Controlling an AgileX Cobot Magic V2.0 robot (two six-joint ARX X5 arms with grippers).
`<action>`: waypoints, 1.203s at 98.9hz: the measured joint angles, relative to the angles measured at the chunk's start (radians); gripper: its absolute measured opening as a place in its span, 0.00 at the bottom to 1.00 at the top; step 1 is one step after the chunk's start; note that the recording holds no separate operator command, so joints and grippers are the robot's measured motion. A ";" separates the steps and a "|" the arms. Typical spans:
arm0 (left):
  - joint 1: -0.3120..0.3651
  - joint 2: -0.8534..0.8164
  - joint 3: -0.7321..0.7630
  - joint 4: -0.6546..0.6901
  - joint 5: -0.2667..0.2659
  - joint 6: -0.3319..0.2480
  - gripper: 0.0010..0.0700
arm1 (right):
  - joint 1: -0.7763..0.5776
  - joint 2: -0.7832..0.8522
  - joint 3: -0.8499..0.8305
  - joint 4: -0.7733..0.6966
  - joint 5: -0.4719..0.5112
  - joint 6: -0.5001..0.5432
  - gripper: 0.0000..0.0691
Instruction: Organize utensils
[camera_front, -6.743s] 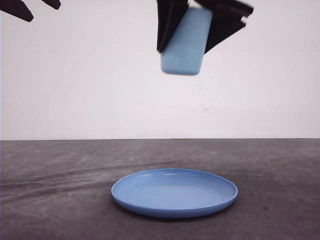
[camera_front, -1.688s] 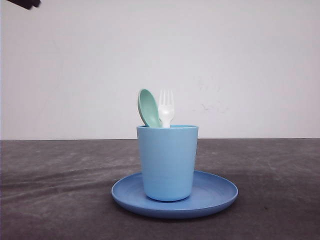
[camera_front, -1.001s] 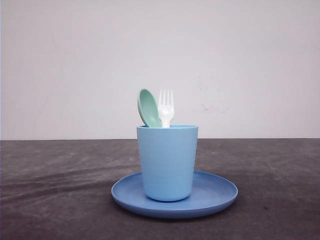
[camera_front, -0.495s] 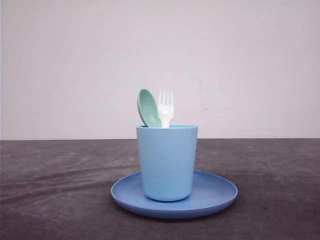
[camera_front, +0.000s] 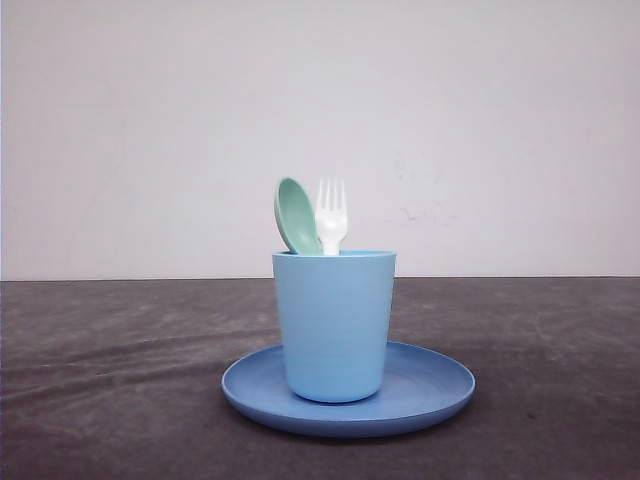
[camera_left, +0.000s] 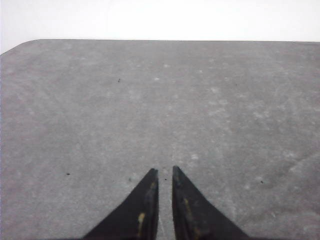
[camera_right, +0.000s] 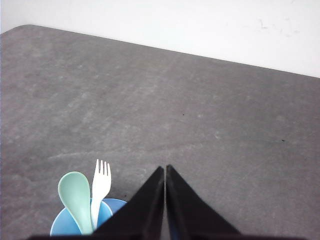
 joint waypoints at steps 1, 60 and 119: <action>0.000 0.000 0.000 0.000 0.000 0.000 0.02 | 0.000 0.000 0.000 0.000 0.000 0.000 0.00; 0.000 0.000 0.000 0.000 0.000 0.003 0.02 | 0.000 0.000 0.000 0.000 0.000 0.000 0.00; 0.000 0.000 0.000 0.000 0.000 0.003 0.02 | -0.095 0.000 0.000 0.124 0.084 -0.091 0.00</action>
